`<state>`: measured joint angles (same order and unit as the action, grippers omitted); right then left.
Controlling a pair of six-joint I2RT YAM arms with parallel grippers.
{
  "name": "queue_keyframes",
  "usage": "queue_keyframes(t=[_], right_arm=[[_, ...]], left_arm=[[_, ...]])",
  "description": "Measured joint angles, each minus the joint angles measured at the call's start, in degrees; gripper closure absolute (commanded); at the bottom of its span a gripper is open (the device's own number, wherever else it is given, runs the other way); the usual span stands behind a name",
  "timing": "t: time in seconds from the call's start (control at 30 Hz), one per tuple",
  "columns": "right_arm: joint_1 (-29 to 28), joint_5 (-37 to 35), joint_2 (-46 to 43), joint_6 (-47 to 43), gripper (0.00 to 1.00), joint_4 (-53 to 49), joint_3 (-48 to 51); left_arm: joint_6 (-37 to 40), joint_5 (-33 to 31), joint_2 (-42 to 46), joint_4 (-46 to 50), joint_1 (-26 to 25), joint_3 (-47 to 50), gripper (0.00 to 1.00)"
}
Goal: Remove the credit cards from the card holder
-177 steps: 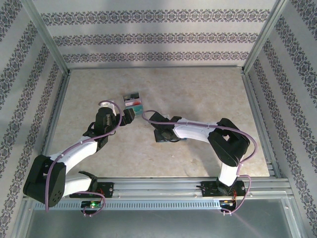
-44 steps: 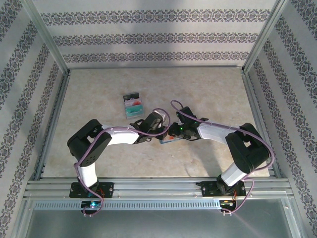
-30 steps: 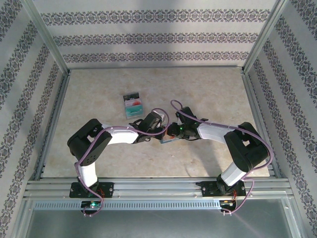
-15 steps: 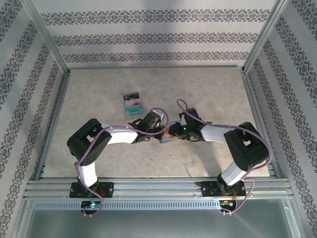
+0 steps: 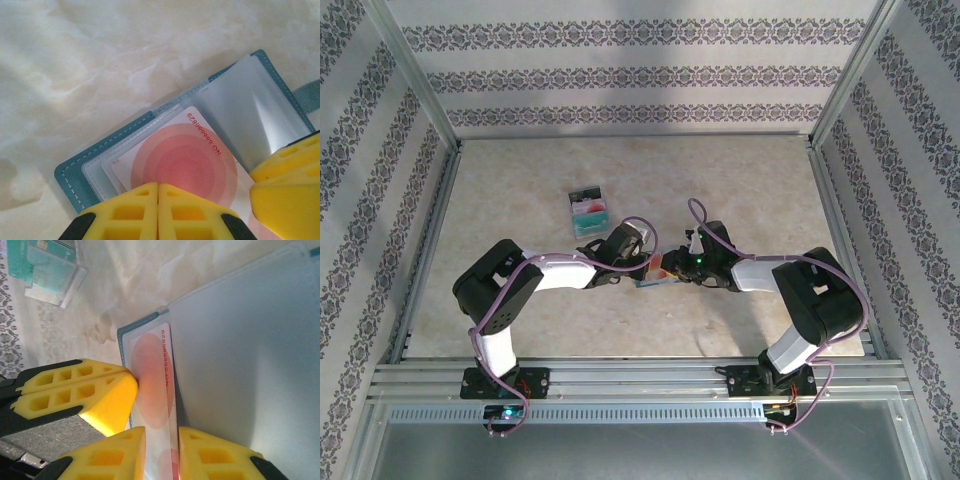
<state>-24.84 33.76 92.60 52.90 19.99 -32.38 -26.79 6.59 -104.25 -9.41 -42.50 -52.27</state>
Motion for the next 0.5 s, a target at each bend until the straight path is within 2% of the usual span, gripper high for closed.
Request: queue_keyframes(t=[0.27, 0.5], right_arm=[[0.0, 1.5, 3.0, 2.6, 0.90, 4.8, 0.4], [1.2, 3.7, 4.3, 4.1, 0.93, 9.6, 1.5]], left_arm=[[0.0, -0.4, 0.2, 0.0, 0.6, 0.2, 0.92], [0.0, -1.2, 0.8, 0.0, 0.6, 0.8, 0.92]])
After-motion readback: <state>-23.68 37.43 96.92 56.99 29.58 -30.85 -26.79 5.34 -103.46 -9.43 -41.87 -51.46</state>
